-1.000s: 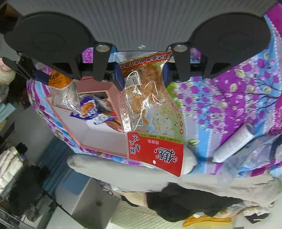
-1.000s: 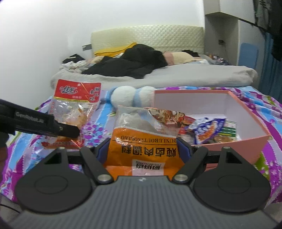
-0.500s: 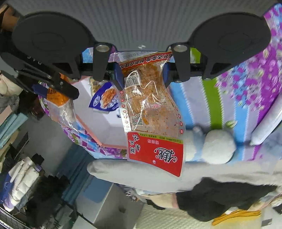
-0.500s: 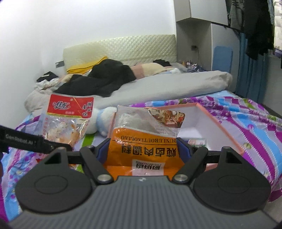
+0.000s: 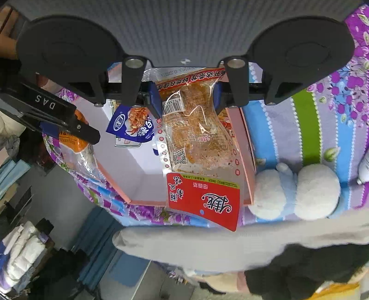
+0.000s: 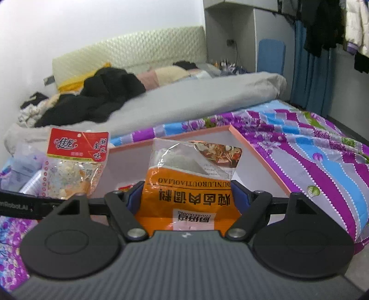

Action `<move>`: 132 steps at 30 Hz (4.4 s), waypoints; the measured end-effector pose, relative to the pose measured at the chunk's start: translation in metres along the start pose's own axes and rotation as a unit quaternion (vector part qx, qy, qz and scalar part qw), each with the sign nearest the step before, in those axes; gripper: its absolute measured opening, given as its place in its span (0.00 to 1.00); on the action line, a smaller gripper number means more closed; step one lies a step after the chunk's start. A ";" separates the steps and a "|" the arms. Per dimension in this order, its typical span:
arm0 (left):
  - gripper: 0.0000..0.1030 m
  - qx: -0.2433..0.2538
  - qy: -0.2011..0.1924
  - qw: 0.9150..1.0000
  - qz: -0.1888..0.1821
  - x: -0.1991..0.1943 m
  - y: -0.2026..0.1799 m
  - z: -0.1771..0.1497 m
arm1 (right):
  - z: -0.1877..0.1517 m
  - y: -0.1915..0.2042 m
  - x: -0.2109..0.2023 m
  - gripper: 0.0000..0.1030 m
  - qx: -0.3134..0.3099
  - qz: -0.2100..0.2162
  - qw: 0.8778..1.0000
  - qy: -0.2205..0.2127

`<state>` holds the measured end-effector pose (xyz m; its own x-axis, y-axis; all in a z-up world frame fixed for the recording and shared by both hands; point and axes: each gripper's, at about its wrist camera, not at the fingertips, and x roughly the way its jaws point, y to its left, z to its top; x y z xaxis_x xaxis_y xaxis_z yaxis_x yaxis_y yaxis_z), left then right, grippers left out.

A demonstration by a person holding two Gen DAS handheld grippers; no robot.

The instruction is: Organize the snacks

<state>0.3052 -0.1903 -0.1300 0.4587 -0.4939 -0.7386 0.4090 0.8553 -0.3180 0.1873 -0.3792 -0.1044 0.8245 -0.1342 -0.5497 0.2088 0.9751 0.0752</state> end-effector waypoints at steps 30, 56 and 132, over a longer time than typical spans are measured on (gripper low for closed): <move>0.84 0.027 -0.075 0.997 0.008 -0.084 -0.023 -0.002 | 0.014 -0.014 -0.039 0.97 0.021 0.027 0.999 -0.009; 0.84 0.045 -0.155 0.987 0.010 -0.215 -0.065 -0.066 | -0.003 -0.002 -0.170 0.97 0.029 0.032 0.995 -0.089; 1.00 0.055 -0.130 0.989 0.041 -0.227 -0.069 -0.110 | -0.044 0.012 -0.199 0.97 0.028 0.034 0.996 -0.072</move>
<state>0.0860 -0.1203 -0.0053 0.6760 -0.4586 -0.5768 0.4389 0.8793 -0.1848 0.0028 -0.3327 -0.0303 0.9040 -0.0962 -0.4166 0.1754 0.9720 0.1561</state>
